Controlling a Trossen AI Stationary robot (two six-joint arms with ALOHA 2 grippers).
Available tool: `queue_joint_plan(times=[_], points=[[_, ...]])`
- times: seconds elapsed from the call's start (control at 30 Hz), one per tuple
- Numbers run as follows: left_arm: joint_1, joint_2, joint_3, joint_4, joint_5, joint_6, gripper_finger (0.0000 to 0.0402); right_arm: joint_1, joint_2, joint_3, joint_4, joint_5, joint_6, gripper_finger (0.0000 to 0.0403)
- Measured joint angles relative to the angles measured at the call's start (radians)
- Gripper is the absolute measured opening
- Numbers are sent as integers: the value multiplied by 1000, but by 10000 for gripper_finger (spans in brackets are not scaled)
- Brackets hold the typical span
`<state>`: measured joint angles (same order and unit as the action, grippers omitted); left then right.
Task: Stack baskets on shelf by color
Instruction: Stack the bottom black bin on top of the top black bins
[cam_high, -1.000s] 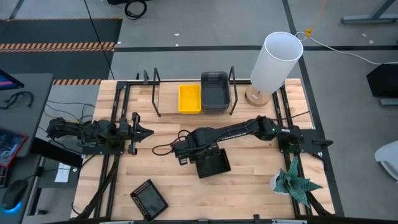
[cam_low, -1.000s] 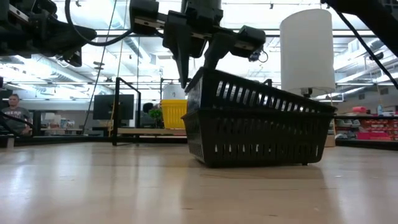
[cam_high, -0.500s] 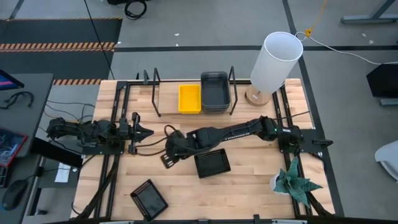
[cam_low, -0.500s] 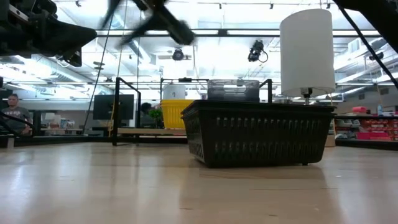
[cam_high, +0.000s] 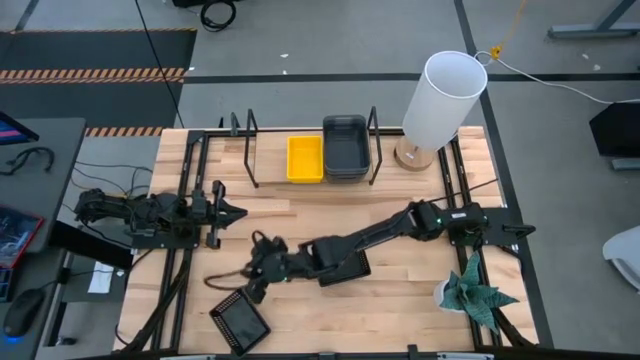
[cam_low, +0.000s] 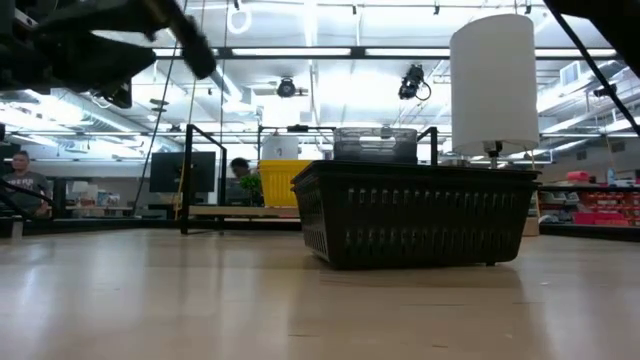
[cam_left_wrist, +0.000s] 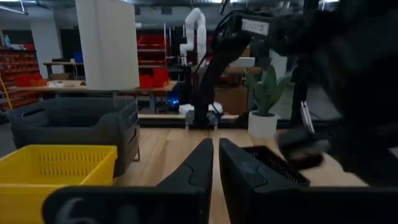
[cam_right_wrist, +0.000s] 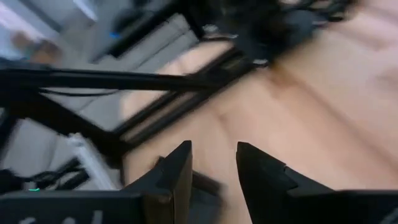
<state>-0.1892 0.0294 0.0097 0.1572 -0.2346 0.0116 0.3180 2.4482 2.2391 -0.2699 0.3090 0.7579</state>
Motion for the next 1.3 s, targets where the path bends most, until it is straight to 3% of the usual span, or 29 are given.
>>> queue_joint_plan(times=[0.17, 0.43, 0.63, 0.77, 1.07, 1.3], points=[[0, 15, 0, 5, 1, -1, 24, 23, 59, 0, 84, -10, 6, 130], [0, 16, 0, 3, 0, 0, 33, 43, 70, 1, 54, 1, -9, 130], [0, 16, 0, -1, 0, 0, 33, 19, -19, 1, -187, 43, -59, 130], [0, 16, 0, 2, 0, 0, 25, 5, -87, 1, -312, 113, -194, 130], [0, 16, 0, 2, 0, 0, 34, -68, -270, 1, -613, 149, -501, 130], [0, 16, 0, 2, 0, 0, 30, -135, -415, 2, -716, 161, -664, 130]])
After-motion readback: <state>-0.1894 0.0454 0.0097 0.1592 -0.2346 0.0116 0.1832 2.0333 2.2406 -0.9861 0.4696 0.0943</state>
